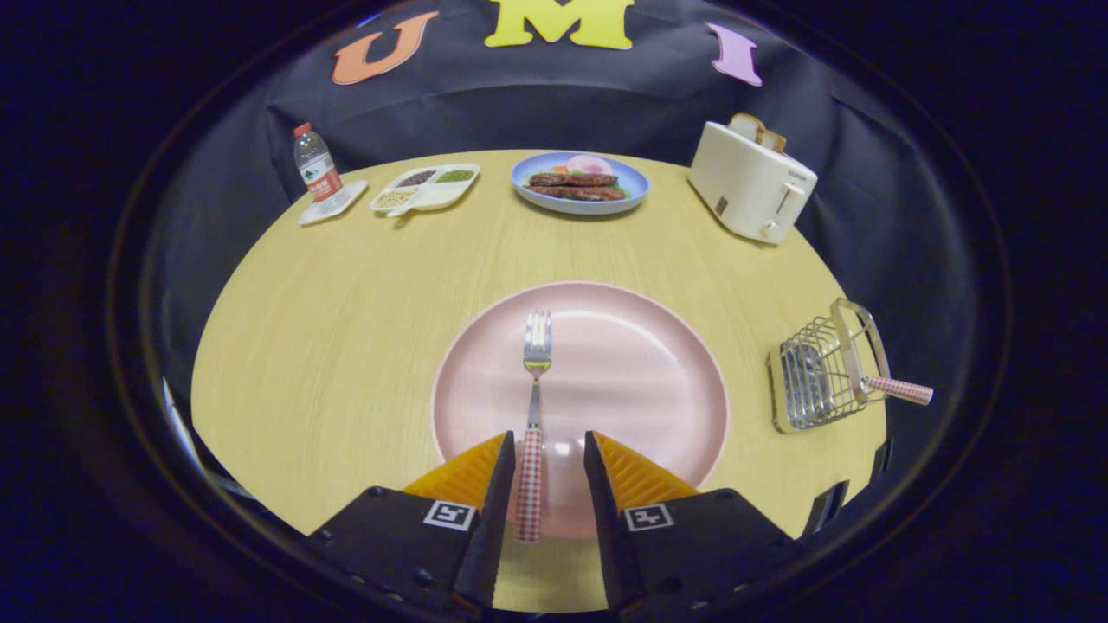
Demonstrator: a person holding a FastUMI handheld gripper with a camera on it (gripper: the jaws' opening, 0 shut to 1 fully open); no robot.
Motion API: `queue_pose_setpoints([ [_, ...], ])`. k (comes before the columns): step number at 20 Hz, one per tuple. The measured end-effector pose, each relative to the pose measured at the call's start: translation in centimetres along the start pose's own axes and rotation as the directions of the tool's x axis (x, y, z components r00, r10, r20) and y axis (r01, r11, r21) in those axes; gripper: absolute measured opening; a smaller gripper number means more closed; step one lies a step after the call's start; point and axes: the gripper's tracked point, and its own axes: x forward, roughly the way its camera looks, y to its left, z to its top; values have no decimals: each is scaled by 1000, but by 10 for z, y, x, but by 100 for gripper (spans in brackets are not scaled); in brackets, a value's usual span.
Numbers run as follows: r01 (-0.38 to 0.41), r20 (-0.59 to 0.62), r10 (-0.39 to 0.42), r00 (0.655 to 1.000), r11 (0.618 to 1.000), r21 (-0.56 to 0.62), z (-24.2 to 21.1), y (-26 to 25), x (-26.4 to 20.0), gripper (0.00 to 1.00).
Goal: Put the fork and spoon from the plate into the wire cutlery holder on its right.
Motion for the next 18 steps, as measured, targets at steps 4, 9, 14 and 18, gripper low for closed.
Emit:
queue_pose_setpoints([
  [4, 9, -4, -9, 1000, 1000, 12, -9, 4, 7, 43],
  [9, 1, -20, -1, 1000, 1000, 28, -18, 6, 10, 20],
  [14, -5, -52, 7, 999, 999, 40, -21, 5, 4, 6],
  [18, 2, -97, 5, 995, 997, 77, -23, -10, -7, 5],
])
